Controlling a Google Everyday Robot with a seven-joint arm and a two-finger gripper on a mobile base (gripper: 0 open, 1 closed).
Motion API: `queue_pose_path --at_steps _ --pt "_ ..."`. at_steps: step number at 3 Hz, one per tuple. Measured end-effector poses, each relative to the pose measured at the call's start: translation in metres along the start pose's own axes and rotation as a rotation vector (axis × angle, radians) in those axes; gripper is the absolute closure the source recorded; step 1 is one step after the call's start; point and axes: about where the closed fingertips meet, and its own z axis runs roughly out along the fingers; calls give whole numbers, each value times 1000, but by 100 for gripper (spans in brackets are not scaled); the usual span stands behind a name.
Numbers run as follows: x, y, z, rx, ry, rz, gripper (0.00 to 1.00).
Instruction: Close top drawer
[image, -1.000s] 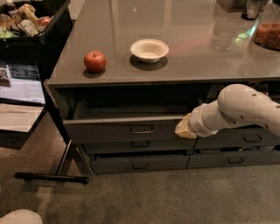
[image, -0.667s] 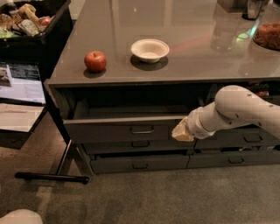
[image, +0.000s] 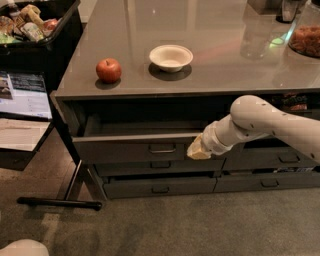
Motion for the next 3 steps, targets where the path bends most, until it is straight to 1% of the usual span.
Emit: queue_pose_path --at_steps 1,2,3 --pt "-6 -10 8 -1 0 -10 34" --pt "-9 -14 11 2 -4 -10 12" --pt "-16 -23 17 7 -19 -13 0"
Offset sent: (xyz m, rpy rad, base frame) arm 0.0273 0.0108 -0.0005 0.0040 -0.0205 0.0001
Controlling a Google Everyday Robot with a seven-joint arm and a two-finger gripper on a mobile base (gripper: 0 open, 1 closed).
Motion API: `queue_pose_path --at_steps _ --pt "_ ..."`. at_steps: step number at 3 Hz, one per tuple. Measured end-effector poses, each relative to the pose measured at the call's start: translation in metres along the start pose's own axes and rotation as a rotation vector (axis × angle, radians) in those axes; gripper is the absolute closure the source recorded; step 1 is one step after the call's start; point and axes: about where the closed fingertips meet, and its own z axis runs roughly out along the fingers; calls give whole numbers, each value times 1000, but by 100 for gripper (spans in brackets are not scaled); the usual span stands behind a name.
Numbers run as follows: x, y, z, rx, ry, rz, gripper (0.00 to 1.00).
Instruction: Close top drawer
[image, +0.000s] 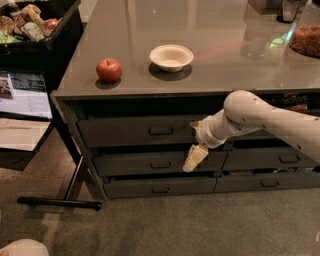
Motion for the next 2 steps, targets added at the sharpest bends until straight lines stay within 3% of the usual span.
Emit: queue_pose_path --at_steps 2 --pt "-1 -4 5 -4 -10 4 0"
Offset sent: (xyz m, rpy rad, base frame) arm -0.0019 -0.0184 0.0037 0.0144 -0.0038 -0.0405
